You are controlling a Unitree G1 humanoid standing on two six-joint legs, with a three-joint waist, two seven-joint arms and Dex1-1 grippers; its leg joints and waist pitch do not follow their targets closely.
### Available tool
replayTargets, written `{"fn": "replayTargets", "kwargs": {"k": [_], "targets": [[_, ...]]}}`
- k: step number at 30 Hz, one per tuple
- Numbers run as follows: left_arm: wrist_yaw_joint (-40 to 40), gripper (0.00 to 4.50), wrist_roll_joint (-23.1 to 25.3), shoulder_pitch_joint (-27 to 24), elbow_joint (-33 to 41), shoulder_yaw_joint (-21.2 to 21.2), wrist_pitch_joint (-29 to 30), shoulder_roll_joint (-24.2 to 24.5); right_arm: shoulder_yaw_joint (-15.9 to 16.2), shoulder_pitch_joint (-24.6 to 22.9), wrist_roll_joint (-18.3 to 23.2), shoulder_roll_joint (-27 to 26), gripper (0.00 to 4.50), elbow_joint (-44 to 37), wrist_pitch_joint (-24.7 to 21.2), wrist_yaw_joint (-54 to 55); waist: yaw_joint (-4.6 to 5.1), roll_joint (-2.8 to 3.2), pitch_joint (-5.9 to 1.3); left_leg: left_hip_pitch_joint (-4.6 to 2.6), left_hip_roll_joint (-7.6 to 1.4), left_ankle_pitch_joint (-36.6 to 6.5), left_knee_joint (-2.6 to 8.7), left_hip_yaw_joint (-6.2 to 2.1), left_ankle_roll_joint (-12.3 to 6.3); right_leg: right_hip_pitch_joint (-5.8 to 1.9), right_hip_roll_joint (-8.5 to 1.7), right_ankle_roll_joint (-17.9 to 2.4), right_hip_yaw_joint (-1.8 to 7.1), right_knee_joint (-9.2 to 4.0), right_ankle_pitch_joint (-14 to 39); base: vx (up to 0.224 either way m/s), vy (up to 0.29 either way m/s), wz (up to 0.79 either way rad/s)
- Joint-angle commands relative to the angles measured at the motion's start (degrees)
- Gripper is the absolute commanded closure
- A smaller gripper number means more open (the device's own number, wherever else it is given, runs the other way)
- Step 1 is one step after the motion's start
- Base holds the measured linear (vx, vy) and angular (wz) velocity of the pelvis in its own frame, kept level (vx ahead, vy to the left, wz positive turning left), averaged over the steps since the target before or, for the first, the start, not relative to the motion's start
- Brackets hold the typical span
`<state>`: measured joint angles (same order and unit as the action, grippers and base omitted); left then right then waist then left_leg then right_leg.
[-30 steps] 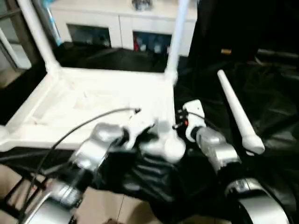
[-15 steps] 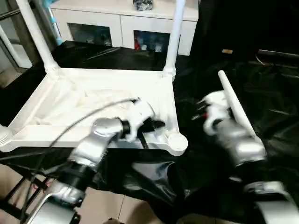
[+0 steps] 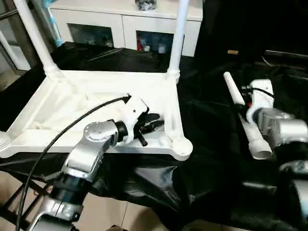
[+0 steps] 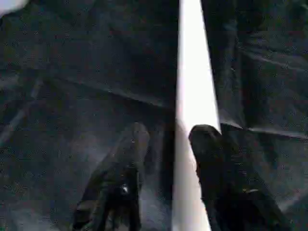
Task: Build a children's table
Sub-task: Rotate table base, then pick table leg
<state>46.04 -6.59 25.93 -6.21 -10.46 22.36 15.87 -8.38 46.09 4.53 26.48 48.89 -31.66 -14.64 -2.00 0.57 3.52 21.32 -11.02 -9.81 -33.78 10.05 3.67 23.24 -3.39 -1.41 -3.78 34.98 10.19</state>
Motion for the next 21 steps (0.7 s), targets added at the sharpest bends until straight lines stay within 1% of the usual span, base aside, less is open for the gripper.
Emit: {"fn": "replayTargets", "kwargs": {"k": [1, 2, 3, 6, 7, 8, 9, 11, 12, 13, 14, 17, 18, 19, 21], "targets": [[1.8, 2.74, -1.2, -0.7, 2.7, -1.5, 1.8, 0.9, 0.5, 2.3, -0.8, 1.3, 2.41, 3.0, -0.7, -0.3, -0.17, -0.82, -4.17, -0.29, -1.29, -9.6, 2.73, -0.05, -2.27, -3.35, -3.71, -12.1, 2.42, -4.32, 13.0, 0.000, 0.000, 0.00], [2.5, 2.60, -1.5, -0.9, 3.5, -1.9, 2.3, 1.2, 0.5, 2.9, -1.0, 1.6, 2.36, 4.2, -0.6, -0.2, -0.23, -0.82, -4.16, -0.42, -1.32, -9.8, 2.69, 0.03, -2.25, -3.22, -3.70, -11.9, 2.46, -4.39, 13.2, 0.000, 0.000, 0.00], [3.0, 2.49, -1.7, -1.0, 4.1, -2.2, 2.7, 1.5, 0.6, 3.4, -1.1, 1.9, 2.28, 5.2, -0.7, -0.4, -0.17, -0.82, -4.19, -0.37, -1.32, -9.7, 2.65, -0.01, -2.21, -3.26, -3.71, -12.0, 2.47, -4.27, 13.0, 0.000, 0.000, 0.00], [4.1, 2.44, -2.1, -1.6, 5.7, -2.8, 3.9, 2.1, 0.6, 5.0, -2.0, 2.9, 2.05, 8.5, -0.9, 0.2, -0.08, -0.72, -4.11, -0.36, -1.29, -10.2, 2.63, -0.02, -1.94, -3.24, -3.64, -12.1, 2.41, -4.31, 13.3, 0.000, 0.000, 0.00], [4.2, 2.32, -2.1, -1.7, 6.1, -2.9, 4.4, 2.2, 0.4, 5.7, -2.0, 3.2, 1.97, 10.2, -0.9, 0.3, -0.09, -0.76, -4.10, -0.37, -1.25, -10.3, 2.61, 0.02, -1.93, -3.24, -3.60, -12.0, 2.40, -4.37, 13.4, 0.000, 0.000, 0.00], [4.3, 2.16, -2.1, -1.8, 6.4, -3.1, 4.9, 2.3, 0.4, 6.2, -2.1, 3.5, 1.91, 11.6, -1.4, 0.1, -0.07, -0.59, -4.17, -0.36, -1.23, -10.3, 2.58, -0.03, -1.82, -3.30, -3.60, -12.1, 2.38, -4.27, 13.1, 0.000, 0.000, 0.00], [4.5, 2.04, -2.2, -1.9, 6.8, -3.2, 5.3, 2.5, 0.6, 6.8, -2.2, 3.8, 1.79, 13.2, -2.3, -0.3, -0.03, -0.64, -4.17, -0.36, -1.21, -10.4, 2.57, -0.02, -1.86, -3.30, -3.51, -12.3, 2.34, -4.26, 12.9, 0.000, 0.000, 0.00], [4.9, 2.01, -2.5, -2.1, 7.4, -3.7, 6.1, 3.1, 1.0, 7.3, -2.5, 4.2, 1.76, 15.5, -3.1, -1.6, -0.13, -0.63, -4.23, -0.29, -1.22, -10.2, 2.51, -0.01, -2.01, -3.38, -3.52, -12.5, 2.34, -4.16, 12.1, 0.000, 0.000, 0.00], [5.1, 1.79, -2.4, -2.1, 7.8, -4.1, 6.3, 3.5, 1.4, 7.3, -2.8, 4.4, 1.75, 17.0, -3.6, -2.8, -0.18, -0.44, -4.21, -0.25, -1.24, -9.9, 2.52, -0.01, -2.12, -3.38, -3.53, -12.8, 2.31, -4.11, 11.7, 0.000, 0.000, 0.00], [5.2, 1.79, -2.4, -2.1, 7.8, -4.1, 6.3, 3.5, 1.5, 7.3, -2.8, 4.4, 1.75, 17.2, -3.6, -2.9, -0.17, -0.47, -4.26, -0.26, -1.27, -10.0, 2.47, 0.00, -2.11, -3.38, -3.47, -12.9, 2.28, -4.05, 11.4, 0.000, 0.000, 0.00], [5.2, 1.64, -2.2, -2.1, 8.3, -4.4, 6.4, 3.9, 1.7, 7.3, -3.1, 4.6, 1.75, 19.0, -4.3, -4.2, -0.17, -0.50, -4.26, -0.24, -1.31, -10.1, 2.46, 0.00, -2.17, -3.43, -3.46, -13.2, 2.21, -4.00, 11.4, 0.000, 0.000, 0.00], [5.5, 1.58, -2.4, -2.2, 8.8, -4.5, 7.0, 4.1, 1.3, 7.2, -2.8, 4.7, 1.75, 20.9, -4.7, -4.9, -0.34, -0.59, -4.28, -0.13, -1.39, -9.6, 2.40, 0.04, -2.26, -3.54, -3.53, -13.6, 2.18, -3.91, 10.9, 0.000, 0.000, 0.00], [5.6, 1.32, -2.4, -2.2, 9.1, -4.6, 7.3, 4.4, 1.2, 7.2, -3.0, 4.7, 1.75, 22.0, -5.0, -5.7, -0.33, -0.60, -4.17, -0.18, -1.43, -10.1, 2.41, 0.05, -2.24, -3.43, -3.52, -13.5, 2.13, -4.00, 11.7, 0.000, 0.000, 0.00], [5.6, 1.22, -2.4, -2.3, 9.3, -4.7, 7.5, 4.5, 1.3, 7.2, -3.0, 4.8, 1.75, 22.6, -5.3, -6.3, -0.35, -0.65, -4.15, -0.25, -1.42, -10.5, 2.39, 0.07, -2.20, -3.38, -3.53, -13.4, 2.10, -4.08, 12.3, 0.000, 0.000, 0.00], [5.6, 1.22, -2.5, -2.3, 9.7, -4.8, 7.6, 4.8, 1.6, 7.2, -3.3, 4.9, 1.75, 23.3, -5.7, -6.7, -0.45, -0.66, -4.08, -0.28, -1.43, -11.0, 2.38, 0.06, -1.93, -3.28, -3.59, -12.8, 2.10, -4.17, 14.1, 0.000, 0.000, 0.00]]}}
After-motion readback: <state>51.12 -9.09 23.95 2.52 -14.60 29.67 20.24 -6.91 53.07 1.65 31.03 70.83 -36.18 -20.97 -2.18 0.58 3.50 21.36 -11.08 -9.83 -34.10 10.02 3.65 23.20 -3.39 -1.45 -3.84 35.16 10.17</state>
